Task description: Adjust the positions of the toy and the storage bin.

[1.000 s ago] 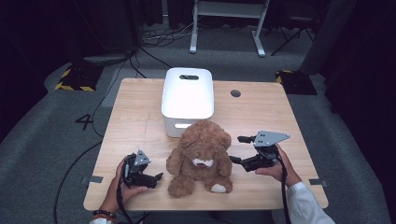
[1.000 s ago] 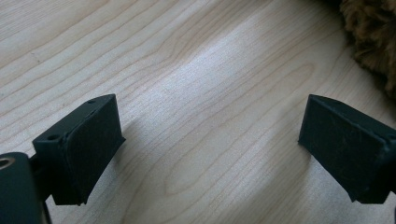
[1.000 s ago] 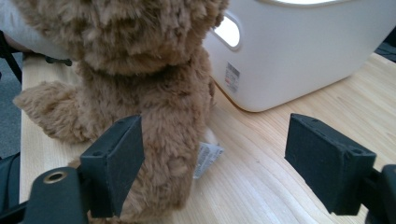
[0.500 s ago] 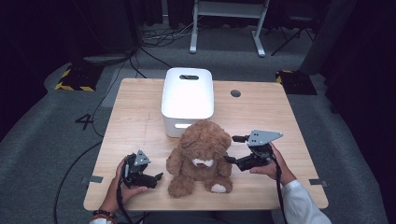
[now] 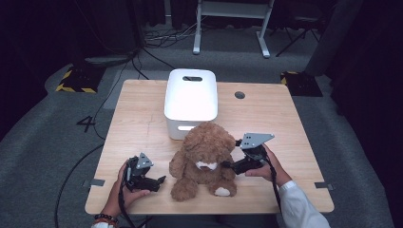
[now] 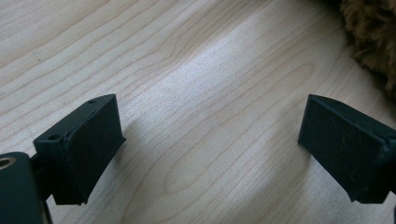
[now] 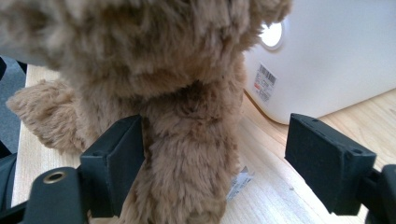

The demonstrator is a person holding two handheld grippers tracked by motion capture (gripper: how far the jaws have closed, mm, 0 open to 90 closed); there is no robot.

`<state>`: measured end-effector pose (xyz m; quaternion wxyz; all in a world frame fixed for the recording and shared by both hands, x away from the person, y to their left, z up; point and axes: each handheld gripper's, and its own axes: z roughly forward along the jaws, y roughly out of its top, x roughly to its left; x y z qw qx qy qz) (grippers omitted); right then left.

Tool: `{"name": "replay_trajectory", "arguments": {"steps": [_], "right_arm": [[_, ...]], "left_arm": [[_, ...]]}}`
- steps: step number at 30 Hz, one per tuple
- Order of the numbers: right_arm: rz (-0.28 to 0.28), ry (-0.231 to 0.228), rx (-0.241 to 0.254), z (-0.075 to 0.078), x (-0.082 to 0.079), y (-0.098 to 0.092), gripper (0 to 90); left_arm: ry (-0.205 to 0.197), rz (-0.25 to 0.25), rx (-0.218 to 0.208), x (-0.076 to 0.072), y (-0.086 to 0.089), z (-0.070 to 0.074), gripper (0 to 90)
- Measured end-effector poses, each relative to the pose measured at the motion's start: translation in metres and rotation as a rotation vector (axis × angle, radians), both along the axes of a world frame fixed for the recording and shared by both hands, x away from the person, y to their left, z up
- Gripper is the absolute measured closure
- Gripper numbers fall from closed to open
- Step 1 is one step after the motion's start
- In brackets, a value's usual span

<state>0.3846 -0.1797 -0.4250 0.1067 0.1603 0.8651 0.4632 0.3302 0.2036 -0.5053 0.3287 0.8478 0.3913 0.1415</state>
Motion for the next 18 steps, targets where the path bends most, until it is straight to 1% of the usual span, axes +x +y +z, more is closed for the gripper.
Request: {"name": "replay_trajectory", "arguments": {"steps": [2,4,16,17,18], "right_arm": [[-0.005,-0.002,-0.002,0.000,0.000,0.001,20.3],[0.014,0.015,0.014,0.000,0.003,0.002,19.8],[0.004,0.061,0.042,-0.008,0.013,0.010,15.5],[0.008,0.079,0.052,-0.009,0.014,0.011,16.0],[0.020,0.087,0.054,-0.010,0.013,0.012,16.3]], "left_arm": [[0.000,0.000,0.000,0.000,0.000,0.000,6.3],[-0.001,0.000,0.000,0.000,0.000,0.000,6.3],[-0.002,0.000,0.002,0.000,0.000,0.000,6.5],[-0.003,0.000,0.003,0.000,0.000,0.000,6.5],[-0.001,0.001,0.000,0.000,0.000,0.000,6.5]]}}
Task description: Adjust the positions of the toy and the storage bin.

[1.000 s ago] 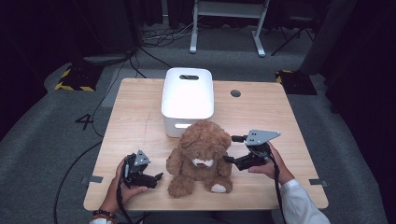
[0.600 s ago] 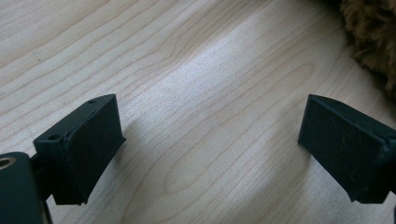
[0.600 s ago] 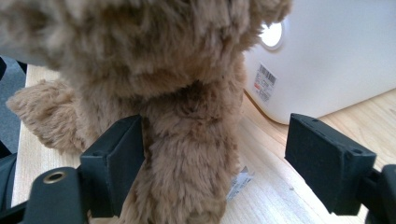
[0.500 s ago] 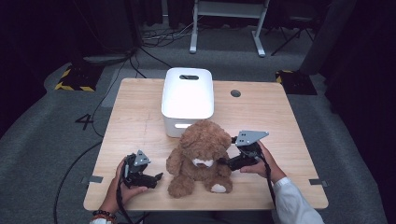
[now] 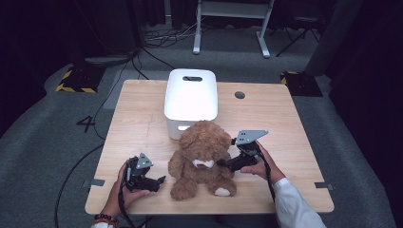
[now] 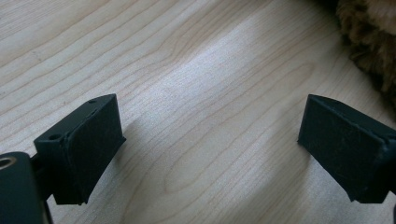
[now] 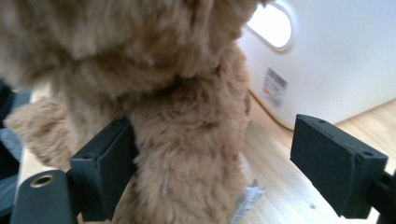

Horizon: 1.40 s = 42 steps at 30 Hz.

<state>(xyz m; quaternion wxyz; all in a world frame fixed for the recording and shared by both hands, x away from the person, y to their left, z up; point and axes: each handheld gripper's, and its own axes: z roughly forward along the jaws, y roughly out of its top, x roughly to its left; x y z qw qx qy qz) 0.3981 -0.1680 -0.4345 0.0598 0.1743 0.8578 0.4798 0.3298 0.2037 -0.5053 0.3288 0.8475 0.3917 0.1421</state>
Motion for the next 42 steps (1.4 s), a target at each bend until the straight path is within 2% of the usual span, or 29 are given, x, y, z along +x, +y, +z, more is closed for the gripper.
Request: {"name": "replay_trajectory", "arguments": {"steps": [5,8,13,14,15,16,19,21,22,23,25,28,33,34,36,37,38,39,42], "right_arm": [[0.023,0.016,-0.017,-0.003,-0.001,0.005,15.6],[0.030,0.042,-0.023,-0.007,0.000,0.010,14.7],[0.049,0.043,-0.040,-0.012,-0.001,0.015,17.6],[0.062,0.049,-0.036,-0.014,-0.001,0.017,22.2],[0.097,0.061,-0.034,-0.017,-0.002,0.019,31.0],[0.097,0.061,-0.034,-0.017,-0.002,0.019,31.0],[0.100,0.026,-0.033,-0.018,-0.006,0.021,43.8],[0.104,0.020,-0.035,-0.018,-0.007,0.022,46.7],[0.107,-0.003,-0.048,-0.018,-0.010,0.023,53.8],[0.107,-0.003,-0.048,-0.018,-0.010,0.023,53.8],[0.100,-0.033,-0.042,-0.018,-0.014,0.021,62.0],[0.073,-0.071,-0.032,-0.018,-0.019,0.014,70.0],[0.028,-0.118,-0.037,-0.016,-0.026,0.000,73.5],[0.006,-0.135,-0.039,-0.016,-0.028,-0.011,74.3],[-0.008,-0.139,-0.037,-0.016,-0.029,-0.018,74.6],[-0.037,-0.144,-0.032,-0.016,-0.031,-0.032,75.2],[-0.037,-0.144,-0.032,-0.016,-0.031,-0.032,75.2],[-0.074,-0.136,-0.027,-0.017,-0.032,-0.049,75.3],[-0.112,-0.137,-0.022,-0.018,-0.033,-0.069,75.6]], "left_arm": [[-0.001,-0.001,0.002,0.000,0.000,0.000,6.5],[0.000,0.000,0.000,0.000,0.000,0.000,6.5],[0.001,-0.002,0.001,0.000,0.000,0.000,6.5],[0.000,-0.002,0.001,0.000,0.000,0.000,6.5],[0.000,-0.001,0.002,0.000,0.000,0.000,6.5],[0.000,-0.001,0.002,0.000,0.000,0.000,6.5],[0.001,-0.002,0.000,0.000,0.000,0.000,6.5],[0.001,-0.002,0.000,0.000,0.000,0.000,6.5],[0.000,-0.002,0.001,0.000,0.000,0.000,6.5],[0.000,-0.002,0.001,0.000,0.000,0.000,6.5],[0.000,-0.001,-0.001,0.000,0.000,0.000,6.5],[0.000,0.000,0.000,0.000,0.000,0.000,6.5],[0.001,0.002,-0.003,0.000,-0.001,0.000,6.4],[0.003,0.001,0.003,0.001,-0.002,0.000,6.2],[0.003,0.001,-0.001,0.001,-0.003,0.000,6.1],[0.002,0.001,0.000,0.002,-0.003,0.000,6.0],[0.002,0.001,0.000,0.002,-0.003,0.000,6.0],[0.003,0.003,0.000,0.002,-0.003,0.000,6.0],[0.003,0.007,-0.001,0.002,-0.004,0.000,5.9]]}}
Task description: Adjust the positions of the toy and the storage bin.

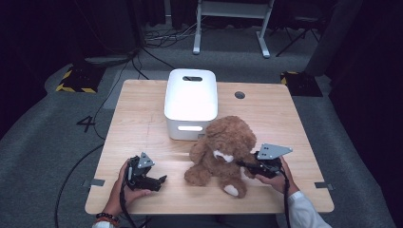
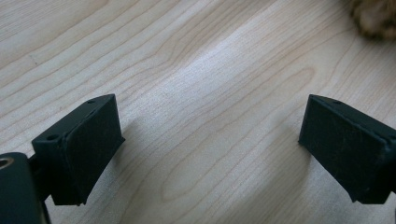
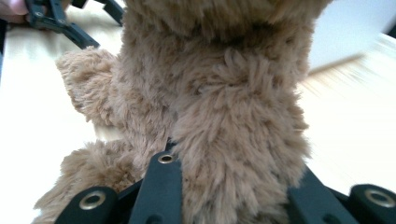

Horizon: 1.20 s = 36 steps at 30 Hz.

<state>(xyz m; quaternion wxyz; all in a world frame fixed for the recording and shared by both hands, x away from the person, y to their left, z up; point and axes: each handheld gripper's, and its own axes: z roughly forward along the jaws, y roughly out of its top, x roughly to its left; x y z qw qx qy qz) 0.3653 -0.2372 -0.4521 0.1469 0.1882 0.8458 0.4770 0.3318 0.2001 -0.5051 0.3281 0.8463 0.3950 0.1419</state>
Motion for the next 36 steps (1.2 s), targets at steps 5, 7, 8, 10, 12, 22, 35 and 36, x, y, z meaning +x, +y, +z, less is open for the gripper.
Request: {"name": "replay_trajectory", "arguments": {"steps": [5,7,8,10,12,22,35,36], "right_arm": [[-0.056,-0.019,-0.009,0.001,-0.005,-0.031,75.6],[-0.068,-0.025,-0.012,0.001,-0.006,-0.036,75.6],[-0.090,-0.030,-0.011,0.001,-0.008,-0.048,75.6],[-0.103,-0.033,-0.013,0.001,-0.009,-0.053,75.6],[-0.126,-0.036,-0.011,0.001,-0.012,-0.063,75.5],[-0.183,-0.028,0.012,-0.004,-0.024,-0.102,75.5],[-0.197,-0.026,0.012,-0.005,-0.033,-0.116,75.4],[-0.197,-0.026,0.012,-0.005,-0.033,-0.116,75.4]], "left_arm": [[-0.018,0.009,-0.021,-0.001,-0.002,0.001,15.2],[-0.011,0.001,-0.021,0.000,-0.003,0.001,15.4],[-0.003,0.001,-0.040,0.002,-0.003,0.002,16.6],[0.000,-0.009,-0.050,0.002,-0.003,0.003,16.0],[0.008,-0.016,-0.063,0.004,-0.004,0.005,16.5],[-0.118,0.001,-0.129,0.008,-0.017,0.028,18.3],[-0.206,0.044,-0.240,0.025,-0.036,0.069,18.6],[-0.206,0.044,-0.240,0.025,-0.036,0.069,18.6]]}}
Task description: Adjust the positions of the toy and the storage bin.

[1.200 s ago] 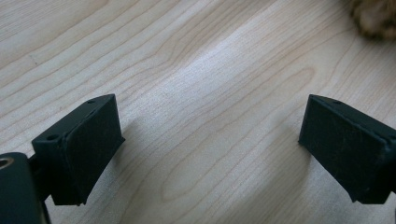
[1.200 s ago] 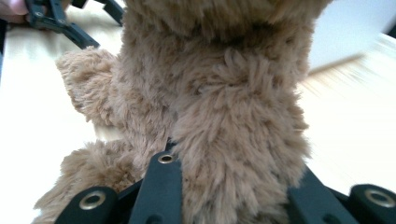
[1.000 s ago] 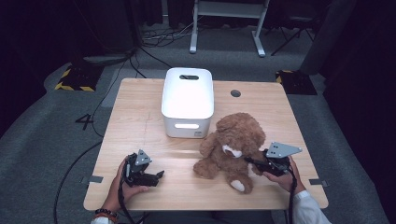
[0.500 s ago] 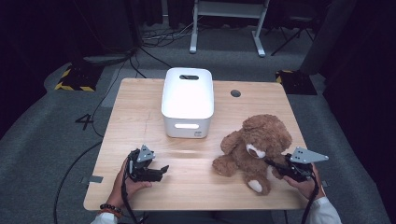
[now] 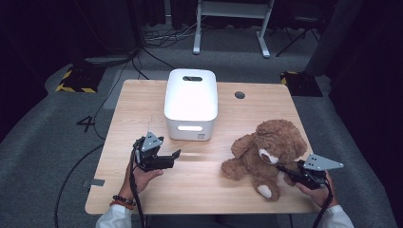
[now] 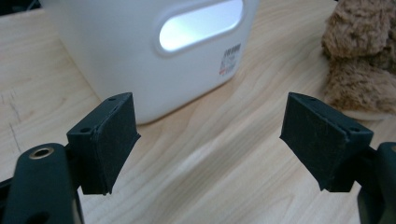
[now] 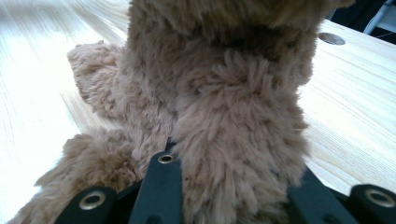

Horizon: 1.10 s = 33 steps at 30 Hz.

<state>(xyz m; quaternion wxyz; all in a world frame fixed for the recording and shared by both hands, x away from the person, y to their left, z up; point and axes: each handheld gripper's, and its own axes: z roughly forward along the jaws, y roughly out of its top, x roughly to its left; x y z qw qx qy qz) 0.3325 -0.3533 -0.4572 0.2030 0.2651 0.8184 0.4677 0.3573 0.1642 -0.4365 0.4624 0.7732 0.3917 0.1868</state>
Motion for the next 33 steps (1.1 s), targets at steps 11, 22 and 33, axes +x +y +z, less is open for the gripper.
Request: {"name": "replay_trajectory", "arguments": {"steps": [11,22,33], "right_arm": [[0.006,0.002,-0.006,0.000,-0.001,-0.003,75.1],[0.002,0.011,0.017,-0.002,0.001,-0.003,74.5],[0.013,0.018,0.019,-0.002,0.001,-0.003,73.5]], "left_arm": [[-0.082,0.069,-0.014,0.014,-0.001,0.034,17.7],[-0.079,0.092,-0.039,0.057,0.000,0.053,18.3],[-0.047,0.157,0.003,0.087,-0.008,0.047,22.3]]}}
